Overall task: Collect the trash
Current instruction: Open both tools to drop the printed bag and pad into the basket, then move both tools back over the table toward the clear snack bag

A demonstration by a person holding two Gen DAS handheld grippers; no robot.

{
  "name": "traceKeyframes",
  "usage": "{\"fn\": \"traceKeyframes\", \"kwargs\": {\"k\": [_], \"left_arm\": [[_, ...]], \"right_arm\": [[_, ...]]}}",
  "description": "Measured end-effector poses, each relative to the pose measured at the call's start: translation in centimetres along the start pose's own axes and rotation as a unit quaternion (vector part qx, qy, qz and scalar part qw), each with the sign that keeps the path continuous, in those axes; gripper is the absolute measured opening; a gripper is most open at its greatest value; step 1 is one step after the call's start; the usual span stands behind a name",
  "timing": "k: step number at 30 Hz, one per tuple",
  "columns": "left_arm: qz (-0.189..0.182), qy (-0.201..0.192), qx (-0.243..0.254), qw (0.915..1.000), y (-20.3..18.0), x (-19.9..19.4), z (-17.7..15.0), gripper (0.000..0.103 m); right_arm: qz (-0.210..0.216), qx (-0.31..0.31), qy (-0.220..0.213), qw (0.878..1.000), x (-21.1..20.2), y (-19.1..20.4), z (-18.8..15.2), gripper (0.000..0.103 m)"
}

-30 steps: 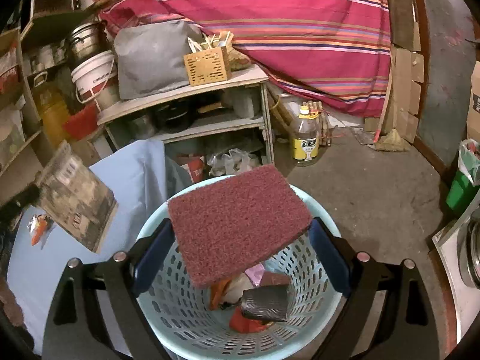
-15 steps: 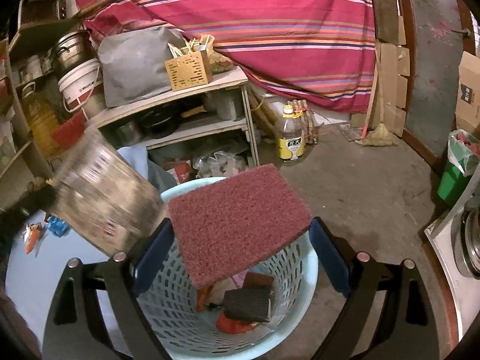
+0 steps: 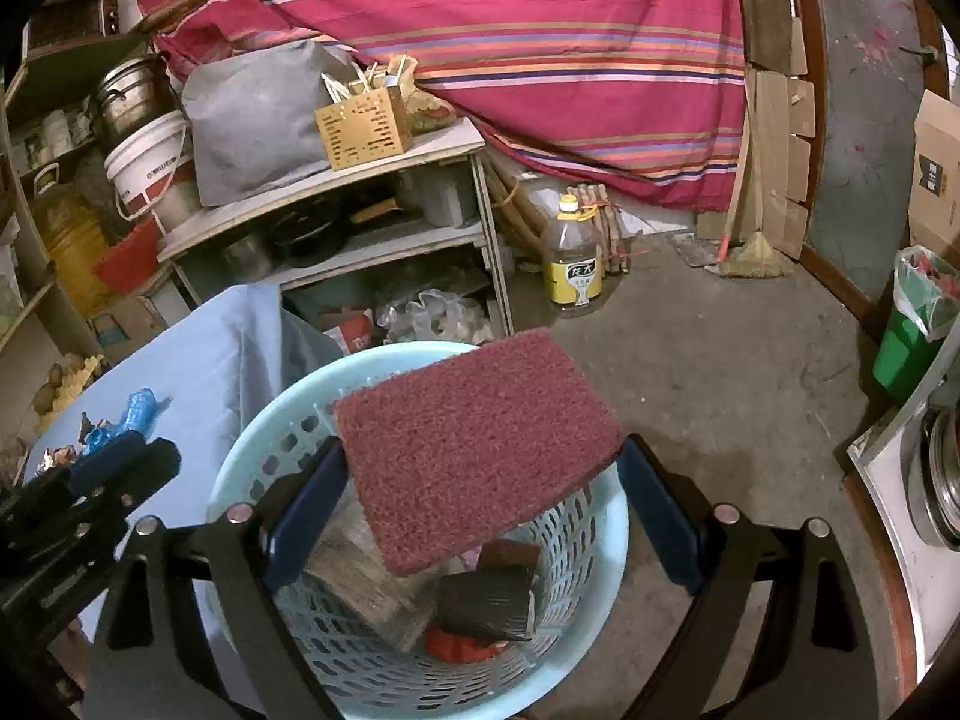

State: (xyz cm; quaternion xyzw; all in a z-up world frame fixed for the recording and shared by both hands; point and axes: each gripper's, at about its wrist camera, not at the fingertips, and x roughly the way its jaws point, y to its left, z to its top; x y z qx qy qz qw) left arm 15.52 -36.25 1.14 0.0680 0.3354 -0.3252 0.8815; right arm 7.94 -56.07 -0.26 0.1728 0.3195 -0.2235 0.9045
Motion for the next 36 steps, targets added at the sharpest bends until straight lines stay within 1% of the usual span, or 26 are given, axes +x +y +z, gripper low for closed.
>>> {"fn": "traceKeyframes", "kwargs": {"k": [2, 3, 5, 11, 12, 13, 14, 19, 22, 25, 27, 31, 32, 36], "left_arm": [[0.009, -0.010, 0.003, 0.9999, 0.1, -0.8, 0.4, 0.071], [0.014, -0.019, 0.002, 0.9997, 0.3, -1.4, 0.4, 0.074], [0.025, -0.035, 0.002, 0.9991, 0.9, -2.5, 0.5, 0.085], [0.051, -0.051, -0.004, 0.9974, 3.3, -4.6, 0.7, 0.095], [0.056, -0.052, -0.005, 0.9970, 3.8, -4.8, 0.7, 0.096], [0.061, -0.053, -0.007, 0.9967, 4.3, -5.0, 0.6, 0.096], [0.067, -0.054, -0.009, 0.9963, 4.9, -5.3, 0.4, 0.097], [0.089, -0.051, -0.022, 0.9945, 8.3, -6.2, -0.7, 0.097], [0.112, -0.045, -0.032, 0.9921, 11.3, -6.6, -1.2, 0.097], [0.135, -0.044, -0.047, 0.9888, 14.9, -7.5, -1.7, 0.097], [0.158, -0.042, -0.053, 0.9852, 17.7, -8.0, -1.9, 0.098], [0.218, -0.036, -0.057, 0.9737, 23.3, -8.7, -2.5, 0.098], [0.228, -0.032, -0.064, 0.9712, 24.8, -8.8, -2.8, 0.098], [0.248, -0.015, -0.096, 0.9640, 29.6, -8.9, -3.7, 0.098]], "right_arm": [[0.000, -0.003, 0.001, 1.000, 0.1, 0.2, 0.0, 0.089], [0.000, -0.005, 0.002, 1.000, 0.1, 0.4, 0.0, 0.089], [0.001, -0.007, 0.003, 1.000, 0.3, 0.6, -0.1, 0.089], [0.005, -0.007, 0.016, 1.000, 1.0, 1.8, -0.3, 0.090], [0.002, -0.007, 0.019, 1.000, 1.2, 2.1, -0.3, 0.091], [-0.001, -0.007, 0.020, 1.000, 1.3, 2.3, -0.4, 0.095], [-0.006, -0.007, 0.020, 1.000, 1.4, 2.6, -0.4, 0.098], [-0.018, -0.012, 0.021, 1.000, 1.7, 4.1, -0.5, 0.098], [-0.016, -0.016, 0.022, 1.000, 2.0, 5.4, -0.6, 0.098], [-0.019, -0.022, 0.014, 0.999, 2.0, 7.0, -0.5, 0.098], [-0.019, -0.024, 0.006, 1.000, 1.9, 8.2, -0.4, 0.098], [-0.007, -0.029, -0.001, 1.000, 2.3, 11.3, -0.1, 0.098], [-0.004, -0.030, -0.001, 1.000, 2.5, 12.0, -0.2, 0.098], [0.011, -0.042, 0.007, 0.999, 3.6, 15.2, -0.4, 0.098]]}}
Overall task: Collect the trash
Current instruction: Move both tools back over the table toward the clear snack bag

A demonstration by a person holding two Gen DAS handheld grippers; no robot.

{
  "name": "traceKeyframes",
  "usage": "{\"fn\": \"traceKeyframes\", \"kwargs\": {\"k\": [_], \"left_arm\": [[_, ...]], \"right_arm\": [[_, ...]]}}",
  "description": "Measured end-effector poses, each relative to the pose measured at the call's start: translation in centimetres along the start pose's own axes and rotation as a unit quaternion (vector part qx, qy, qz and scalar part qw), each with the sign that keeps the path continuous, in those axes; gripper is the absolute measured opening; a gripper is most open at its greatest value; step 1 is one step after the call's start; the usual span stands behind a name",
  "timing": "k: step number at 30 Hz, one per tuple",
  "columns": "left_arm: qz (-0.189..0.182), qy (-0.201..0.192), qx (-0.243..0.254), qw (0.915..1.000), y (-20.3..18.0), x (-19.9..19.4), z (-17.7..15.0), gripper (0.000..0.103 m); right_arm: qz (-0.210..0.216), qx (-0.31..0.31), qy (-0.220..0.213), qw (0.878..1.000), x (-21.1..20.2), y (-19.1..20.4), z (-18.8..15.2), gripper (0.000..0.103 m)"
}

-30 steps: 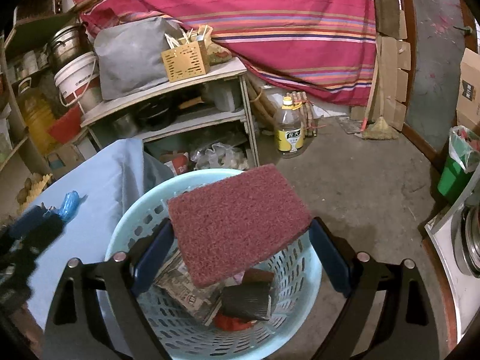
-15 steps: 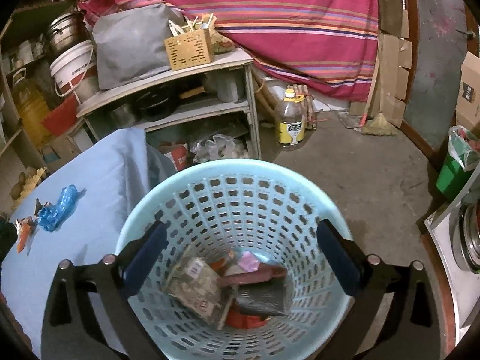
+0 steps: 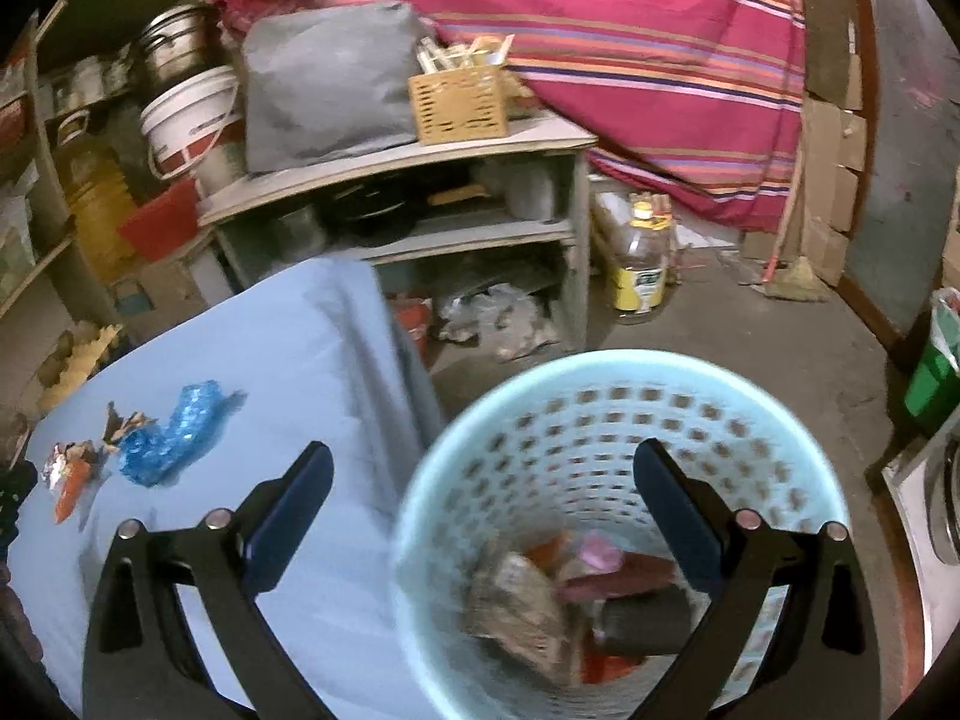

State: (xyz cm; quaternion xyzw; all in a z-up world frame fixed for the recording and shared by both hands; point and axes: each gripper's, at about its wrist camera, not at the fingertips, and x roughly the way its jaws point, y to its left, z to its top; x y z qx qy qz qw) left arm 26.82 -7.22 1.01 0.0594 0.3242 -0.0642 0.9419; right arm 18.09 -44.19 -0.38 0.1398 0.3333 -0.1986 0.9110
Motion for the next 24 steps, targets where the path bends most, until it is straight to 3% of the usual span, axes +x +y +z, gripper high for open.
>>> {"fn": "traceKeyframes", "kwargs": {"k": [6, 12, 18, 24], "left_arm": [[0.016, 0.040, -0.029, 0.9987, 5.1, 4.4, -1.0, 0.097], [0.000, 0.066, -0.037, 0.9971, 6.5, 7.3, -1.1, 0.096], [-0.014, 0.092, -0.015, 0.9955, 5.5, 9.4, -1.6, 0.067], [-0.025, 0.085, -0.018, 0.9959, 6.2, 9.1, -1.7, 0.036]], "right_arm": [[0.017, -0.045, 0.016, 0.999, 1.6, 5.3, -0.6, 0.098], [0.009, -0.089, 0.017, 0.996, 2.0, 8.1, -1.0, 0.098], [0.018, -0.083, 0.023, 0.996, 2.5, 8.4, -0.9, 0.098], [0.020, -0.085, 0.023, 0.996, 2.6, 8.4, -0.9, 0.098]]}}
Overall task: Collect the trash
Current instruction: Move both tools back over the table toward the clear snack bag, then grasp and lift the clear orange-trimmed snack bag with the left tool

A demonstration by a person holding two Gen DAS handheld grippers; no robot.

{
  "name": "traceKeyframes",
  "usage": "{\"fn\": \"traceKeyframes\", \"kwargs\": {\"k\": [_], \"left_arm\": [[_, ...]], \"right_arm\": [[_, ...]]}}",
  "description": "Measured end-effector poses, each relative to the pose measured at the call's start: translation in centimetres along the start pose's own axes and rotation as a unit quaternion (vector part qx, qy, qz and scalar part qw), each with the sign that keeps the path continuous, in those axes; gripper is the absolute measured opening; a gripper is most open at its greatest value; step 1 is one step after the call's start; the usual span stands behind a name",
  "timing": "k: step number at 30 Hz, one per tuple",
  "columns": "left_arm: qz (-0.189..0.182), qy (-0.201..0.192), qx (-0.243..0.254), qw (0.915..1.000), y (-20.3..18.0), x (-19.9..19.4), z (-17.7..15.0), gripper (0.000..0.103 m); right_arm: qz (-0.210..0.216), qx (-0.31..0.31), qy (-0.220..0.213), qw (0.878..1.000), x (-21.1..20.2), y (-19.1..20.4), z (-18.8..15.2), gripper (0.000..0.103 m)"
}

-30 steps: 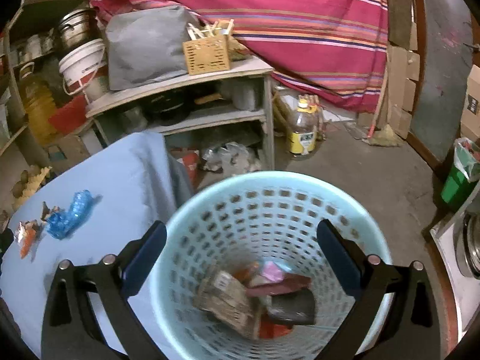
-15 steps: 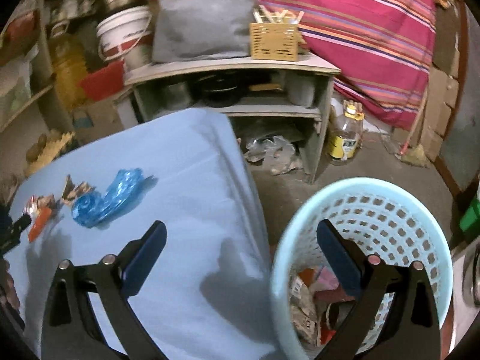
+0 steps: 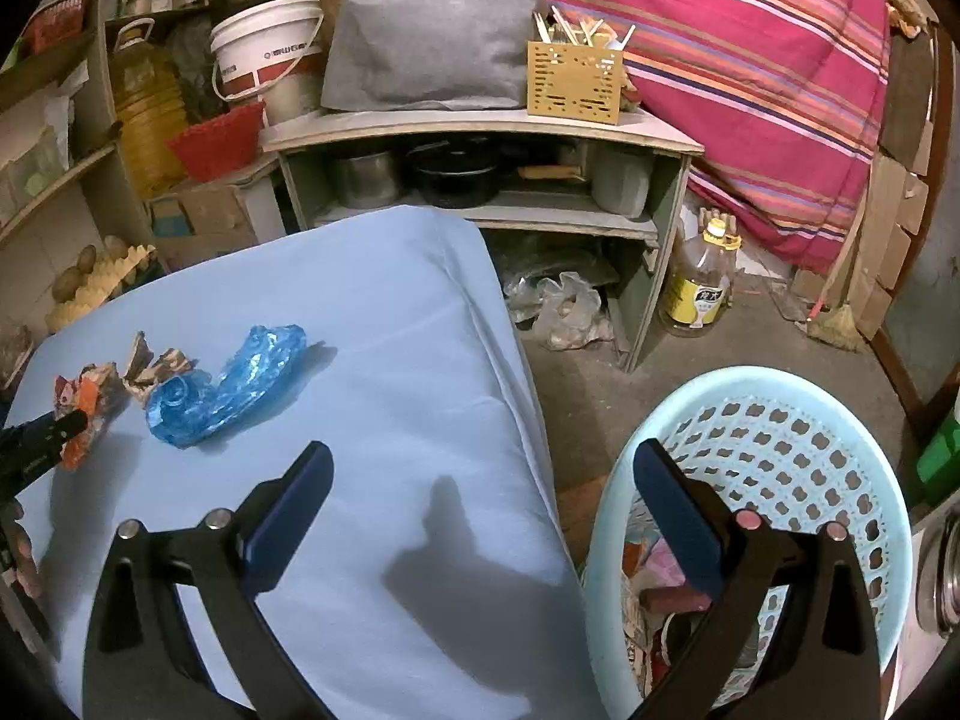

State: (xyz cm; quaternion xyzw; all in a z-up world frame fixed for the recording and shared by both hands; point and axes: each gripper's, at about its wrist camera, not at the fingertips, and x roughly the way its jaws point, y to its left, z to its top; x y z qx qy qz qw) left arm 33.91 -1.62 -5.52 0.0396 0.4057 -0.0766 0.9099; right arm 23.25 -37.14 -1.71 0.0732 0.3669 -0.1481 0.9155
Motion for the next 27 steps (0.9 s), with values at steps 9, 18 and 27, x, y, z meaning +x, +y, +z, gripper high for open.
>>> {"fn": "traceKeyframes", "kwargs": {"k": [9, 18, 27], "left_arm": [[0.030, -0.032, 0.006, 0.9990, 1.2, -4.2, 0.2, 0.019], [0.030, -0.049, 0.058, 0.9967, 1.1, -8.4, -0.6, 0.019], [-0.060, 0.004, 0.102, 0.9930, -2.3, -6.9, -5.5, 0.019]], "right_arm": [[0.011, -0.002, -0.002, 1.000, -0.2, 0.8, 0.0, 0.098], [0.029, -0.031, -0.002, 0.999, -0.4, 4.4, -0.6, 0.098], [0.079, -0.082, -0.001, 0.994, -1.1, 8.7, -1.7, 0.098]]}}
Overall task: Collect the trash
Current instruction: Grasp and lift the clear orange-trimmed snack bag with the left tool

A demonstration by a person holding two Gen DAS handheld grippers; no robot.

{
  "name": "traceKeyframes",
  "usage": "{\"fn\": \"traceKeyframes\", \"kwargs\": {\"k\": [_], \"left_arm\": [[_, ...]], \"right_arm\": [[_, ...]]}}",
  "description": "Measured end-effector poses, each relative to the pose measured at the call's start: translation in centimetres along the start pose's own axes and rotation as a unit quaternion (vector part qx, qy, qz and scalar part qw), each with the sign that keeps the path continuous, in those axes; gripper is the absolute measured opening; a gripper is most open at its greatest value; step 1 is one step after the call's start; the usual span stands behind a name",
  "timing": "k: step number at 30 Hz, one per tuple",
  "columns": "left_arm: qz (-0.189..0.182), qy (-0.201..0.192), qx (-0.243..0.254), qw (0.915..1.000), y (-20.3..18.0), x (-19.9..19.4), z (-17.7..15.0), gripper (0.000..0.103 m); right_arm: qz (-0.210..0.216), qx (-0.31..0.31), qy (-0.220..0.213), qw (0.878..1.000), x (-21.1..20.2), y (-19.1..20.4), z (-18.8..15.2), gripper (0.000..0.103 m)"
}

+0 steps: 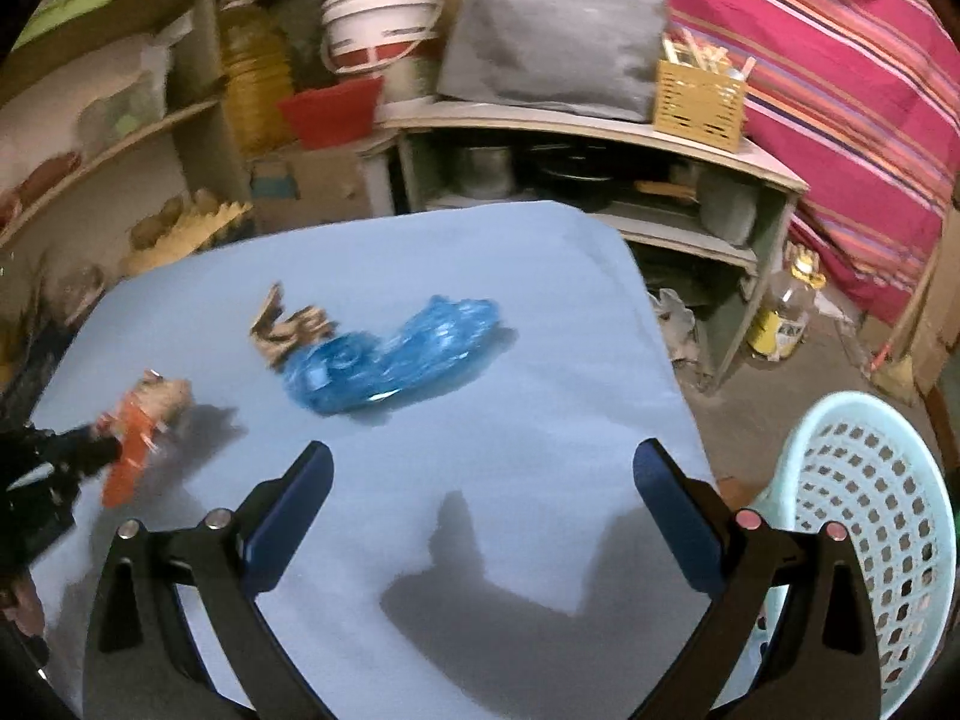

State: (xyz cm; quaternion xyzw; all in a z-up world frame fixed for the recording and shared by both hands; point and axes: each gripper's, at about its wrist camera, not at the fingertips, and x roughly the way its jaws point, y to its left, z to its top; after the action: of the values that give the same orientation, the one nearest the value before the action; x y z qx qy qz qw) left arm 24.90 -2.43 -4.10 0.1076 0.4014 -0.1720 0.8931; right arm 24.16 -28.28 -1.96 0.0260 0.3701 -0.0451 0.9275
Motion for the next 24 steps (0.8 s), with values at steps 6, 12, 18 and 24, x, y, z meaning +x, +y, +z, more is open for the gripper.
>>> {"fn": "traceKeyframes", "kwargs": {"k": [6, 12, 18, 24], "left_arm": [[0.005, -0.001, 0.036, 0.9993, -1.5, -0.3, -1.7, 0.064], [-0.023, 0.026, 0.004, 0.9994, -0.5, 0.8, -1.9, 0.073], [-0.004, 0.020, 0.011, 0.9997, -0.8, 1.6, -2.3, 0.077], [0.007, -0.008, 0.026, 0.9996, -1.0, 1.5, -1.8, 0.077]], "right_arm": [[-0.011, -0.036, 0.002, 0.999, -0.4, 1.3, -0.9, 0.098], [-0.014, -0.033, 0.003, 0.999, -0.7, 0.6, -1.1, 0.098], [-0.011, -0.027, 0.001, 1.000, -0.8, 0.0, -1.0, 0.098], [-0.008, -0.030, 0.001, 1.000, -0.8, 0.0, -1.0, 0.098]]}}
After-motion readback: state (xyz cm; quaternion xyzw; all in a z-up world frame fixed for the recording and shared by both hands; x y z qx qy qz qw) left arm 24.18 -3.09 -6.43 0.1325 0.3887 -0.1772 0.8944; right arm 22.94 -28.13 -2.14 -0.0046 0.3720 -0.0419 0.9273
